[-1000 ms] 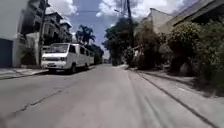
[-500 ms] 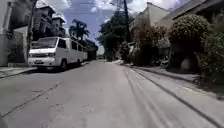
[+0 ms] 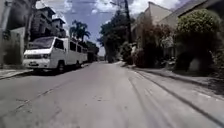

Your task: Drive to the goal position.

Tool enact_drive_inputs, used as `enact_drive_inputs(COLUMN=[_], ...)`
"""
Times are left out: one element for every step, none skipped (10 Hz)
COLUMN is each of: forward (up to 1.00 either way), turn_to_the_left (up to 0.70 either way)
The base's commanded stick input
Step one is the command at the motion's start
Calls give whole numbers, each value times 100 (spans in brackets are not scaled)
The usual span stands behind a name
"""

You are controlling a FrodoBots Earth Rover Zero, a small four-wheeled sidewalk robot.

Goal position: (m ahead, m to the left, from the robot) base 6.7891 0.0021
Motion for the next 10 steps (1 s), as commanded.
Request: enact_drive_inputs(forward=[85, 85, 85, 85, 86, 86, 85, 86, 87, 85], turn_to_the_left=[-30, -21, -6, 0, 0, 0, 0, 0, 0, 0])
